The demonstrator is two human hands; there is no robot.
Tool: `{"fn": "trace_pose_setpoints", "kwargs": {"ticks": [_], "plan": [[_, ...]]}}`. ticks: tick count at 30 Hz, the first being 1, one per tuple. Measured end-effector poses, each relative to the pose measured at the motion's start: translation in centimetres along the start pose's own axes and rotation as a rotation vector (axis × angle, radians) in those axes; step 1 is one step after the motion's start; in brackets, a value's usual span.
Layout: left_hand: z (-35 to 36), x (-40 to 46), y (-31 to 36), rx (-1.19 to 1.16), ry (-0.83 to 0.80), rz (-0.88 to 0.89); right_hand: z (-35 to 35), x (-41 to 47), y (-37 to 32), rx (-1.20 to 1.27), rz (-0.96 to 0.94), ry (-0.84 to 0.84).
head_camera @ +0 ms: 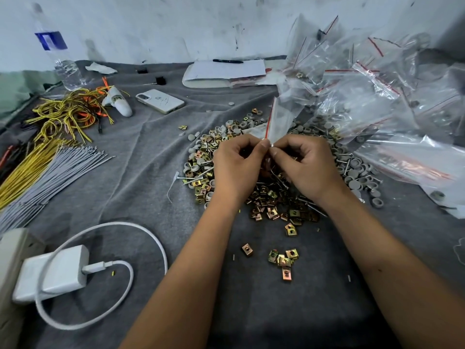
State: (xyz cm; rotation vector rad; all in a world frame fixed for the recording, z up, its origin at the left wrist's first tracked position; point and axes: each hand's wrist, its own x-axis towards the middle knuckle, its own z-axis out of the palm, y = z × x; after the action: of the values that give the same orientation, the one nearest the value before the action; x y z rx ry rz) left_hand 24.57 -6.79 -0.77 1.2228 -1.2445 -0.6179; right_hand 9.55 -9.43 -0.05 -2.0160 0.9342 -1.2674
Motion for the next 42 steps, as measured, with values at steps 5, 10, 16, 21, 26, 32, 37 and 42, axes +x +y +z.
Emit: {"fn": "trace_pose_setpoints", "kwargs": {"ticks": [5,10,16,21,26,32,37,42], "plan": [[0.3,-0.2,-0.2,0.13,0.003,0.132,0.2,0.0,-0.2,0.118,0.048,0.022],[0.5,-0.2,0.0,0.214,0.11,0.155,0.4,0.1,0.1,0.137,0.106,0.14],[-0.1,-0.7,0.8,0.428,0.288,0.392,0.2,0.0,0.3,-0.174,0.111,0.376],[-0.2,-0.7,0.6,0.491,-0.001,0.494,-0.1,0.0,0.0,-0.109,0.128,0.284],[0.3,-1.2,1.4,0.499,-0.073,0.518,-0.1,0.0,0.2,-0.14,0.052,0.361],[-0.5,-1.4,1.7,0.513,0.32,0.448,-0.6,0.5,0.6,0.396,0.243,0.585],[-0.1,-1.5,1.5,0.554,0.284,0.442,-0.5,0.5,0.2,0.426,0.244,0.472],[-0.2,-1.2,1.4,0.475,0.173,0.437,-0.3,0.0,-0.2,0.232,0.16,0.315]]}}
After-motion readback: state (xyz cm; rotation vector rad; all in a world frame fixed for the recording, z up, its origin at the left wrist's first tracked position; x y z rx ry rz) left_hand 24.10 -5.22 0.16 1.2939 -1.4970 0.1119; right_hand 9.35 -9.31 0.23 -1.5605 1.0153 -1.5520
